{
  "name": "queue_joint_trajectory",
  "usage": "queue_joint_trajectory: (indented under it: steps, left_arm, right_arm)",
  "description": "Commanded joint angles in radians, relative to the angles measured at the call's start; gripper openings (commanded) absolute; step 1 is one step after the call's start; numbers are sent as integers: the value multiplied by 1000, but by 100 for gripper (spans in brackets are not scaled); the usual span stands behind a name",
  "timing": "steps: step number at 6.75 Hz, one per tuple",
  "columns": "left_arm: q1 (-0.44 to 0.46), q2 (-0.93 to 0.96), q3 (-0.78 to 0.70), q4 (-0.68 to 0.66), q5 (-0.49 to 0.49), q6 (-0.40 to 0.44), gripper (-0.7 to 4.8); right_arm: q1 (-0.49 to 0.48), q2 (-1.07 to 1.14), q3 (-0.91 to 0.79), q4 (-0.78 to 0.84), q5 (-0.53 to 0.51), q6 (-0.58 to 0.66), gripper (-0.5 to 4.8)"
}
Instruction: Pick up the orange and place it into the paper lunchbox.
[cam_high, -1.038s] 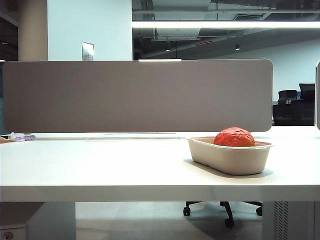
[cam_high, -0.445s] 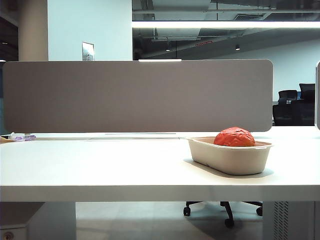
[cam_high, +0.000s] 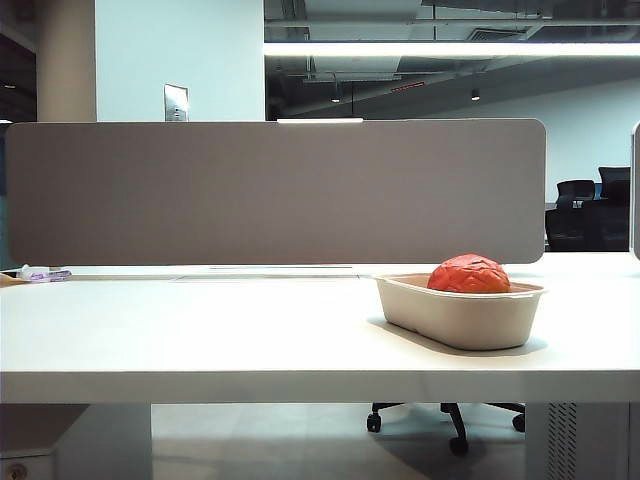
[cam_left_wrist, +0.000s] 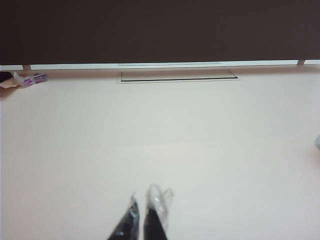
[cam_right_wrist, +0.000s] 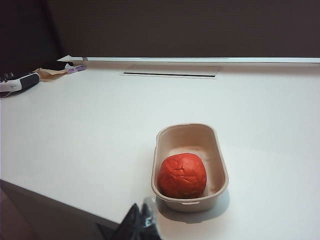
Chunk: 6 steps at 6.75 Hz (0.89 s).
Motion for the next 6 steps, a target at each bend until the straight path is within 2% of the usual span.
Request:
queue_joint_trajectory:
  steps: [1,3,4,5,6]
  left_arm:
    - [0,-4,-2,10,0,1,21]
    - [0,-4,-2,10,0,1,21]
    - [0,-4,-2,8,0,1,21]
    - [0,-4,-2,8,0,1,21]
    - [0,-4,-2,7,0,1,21]
  right_arm:
    - [0,0,3,17,0,1,0]
    - [-2,-6,-9,16,83,-57,0]
    - [-212,-16,-134,190,114,-58,0]
    - [-489,-16,-238,340,-137,-58,0]
    - [-517,-16,-249,341,-146,-58,0]
